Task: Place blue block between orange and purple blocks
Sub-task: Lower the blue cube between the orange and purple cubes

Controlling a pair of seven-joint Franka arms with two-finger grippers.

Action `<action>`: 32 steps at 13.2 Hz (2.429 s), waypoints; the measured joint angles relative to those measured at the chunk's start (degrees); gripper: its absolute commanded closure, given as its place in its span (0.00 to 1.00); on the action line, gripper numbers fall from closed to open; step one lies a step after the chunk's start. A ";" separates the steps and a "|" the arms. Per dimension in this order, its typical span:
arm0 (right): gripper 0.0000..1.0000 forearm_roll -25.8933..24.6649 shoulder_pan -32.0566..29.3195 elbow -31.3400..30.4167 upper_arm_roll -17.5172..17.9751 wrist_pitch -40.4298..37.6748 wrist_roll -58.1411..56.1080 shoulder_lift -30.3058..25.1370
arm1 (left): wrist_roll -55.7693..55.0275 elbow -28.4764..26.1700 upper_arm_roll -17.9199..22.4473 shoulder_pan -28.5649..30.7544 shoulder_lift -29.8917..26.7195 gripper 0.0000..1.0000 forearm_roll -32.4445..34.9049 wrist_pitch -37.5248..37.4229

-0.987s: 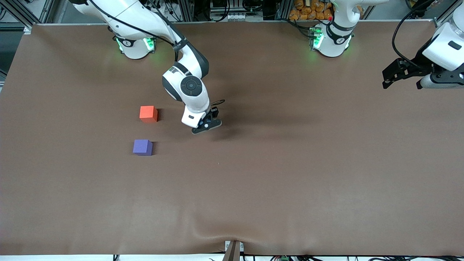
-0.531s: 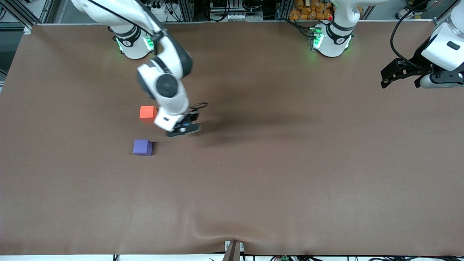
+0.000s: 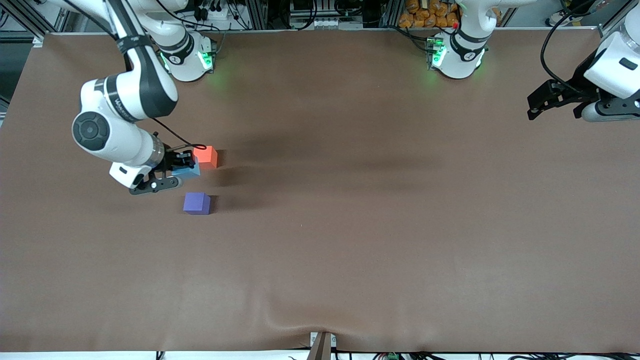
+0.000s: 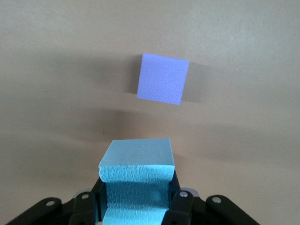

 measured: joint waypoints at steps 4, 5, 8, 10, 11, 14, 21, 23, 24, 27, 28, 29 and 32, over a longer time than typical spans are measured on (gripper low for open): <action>1.00 0.26 0.01 -3.13 0.12 5.38 5.30 2.52 | -0.79 -0.04 -0.13 -0.01 0.10 0.00 0.00 -0.12; 1.00 0.27 0.02 -3.12 0.14 5.67 6.54 3.12 | -0.79 -0.04 -0.15 -0.01 0.10 0.00 0.00 -0.12; 1.00 0.28 0.03 -3.13 0.17 6.70 8.03 4.39 | -0.80 -0.04 -0.15 -0.01 0.10 0.00 0.00 -0.13; 1.00 0.45 0.03 -3.14 0.17 7.47 8.61 5.19 | -0.80 -0.05 -0.18 -0.01 0.10 0.00 0.00 -0.14; 1.00 0.70 0.03 -3.16 0.17 7.79 8.94 5.69 | -0.80 -0.05 -0.18 -0.01 0.10 0.00 0.00 -0.14; 1.00 0.95 0.03 -3.17 0.19 9.28 9.53 7.12 | -0.80 -0.09 -0.18 -0.01 0.10 0.00 0.00 -0.14; 1.00 1.21 -0.08 -3.19 -0.06 12.08 10.13 9.85 | -0.80 -0.17 -0.21 -0.01 0.11 0.00 0.00 -0.14; 1.00 1.22 -0.14 -3.19 -0.37 12.83 10.22 10.56 | -0.80 -0.17 -0.21 -0.01 0.11 0.00 0.00 -0.14; 1.00 1.22 -0.17 -3.19 -0.66 13.13 10.23 10.90 | -0.80 -0.17 -0.21 -0.01 0.11 0.00 0.00 -0.14; 1.00 1.23 -0.26 -3.19 -0.99 14.01 10.24 11.67 | -0.80 -0.17 -0.22 -0.01 0.11 0.00 0.00 -0.14; 1.00 1.23 -0.26 -3.19 -0.99 14.30 10.25 11.82 | -0.80 -0.17 -0.22 -0.01 0.11 0.00 0.00 -0.14; 1.00 1.23 -0.26 -3.19 -0.97 14.54 10.26 11.98 | -0.80 -0.17 -0.22 -0.01 0.11 0.00 0.00 -0.14; 1.00 1.23 -0.21 -3.19 -0.81 15.30 10.25 12.86 | -0.80 -0.17 -0.22 -0.01 0.11 0.00 0.00 -0.14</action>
